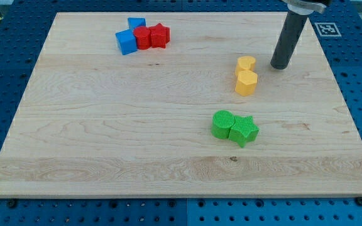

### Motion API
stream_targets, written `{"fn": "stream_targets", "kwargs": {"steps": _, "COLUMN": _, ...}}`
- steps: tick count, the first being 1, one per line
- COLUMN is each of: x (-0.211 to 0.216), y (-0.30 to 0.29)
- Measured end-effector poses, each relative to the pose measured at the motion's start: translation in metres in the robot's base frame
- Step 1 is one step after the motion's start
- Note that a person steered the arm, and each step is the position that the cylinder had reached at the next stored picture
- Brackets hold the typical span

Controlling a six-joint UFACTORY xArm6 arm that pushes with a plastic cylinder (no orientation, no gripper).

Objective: Move the yellow hexagon top left to the green circle

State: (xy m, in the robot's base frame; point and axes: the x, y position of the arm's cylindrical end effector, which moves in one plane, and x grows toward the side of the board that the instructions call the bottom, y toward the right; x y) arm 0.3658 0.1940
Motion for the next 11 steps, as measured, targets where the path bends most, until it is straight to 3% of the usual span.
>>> {"fn": "stream_targets", "kwargs": {"steps": 2, "x": 0.000, "y": -0.043}}
{"fn": "stream_targets", "kwargs": {"steps": 4, "x": 0.007, "y": -0.044}}
{"fn": "stream_targets", "kwargs": {"steps": 6, "x": 0.041, "y": -0.052}}
{"fn": "stream_targets", "kwargs": {"steps": 9, "x": 0.042, "y": -0.086}}
{"fn": "stream_targets", "kwargs": {"steps": 11, "x": 0.085, "y": -0.087}}
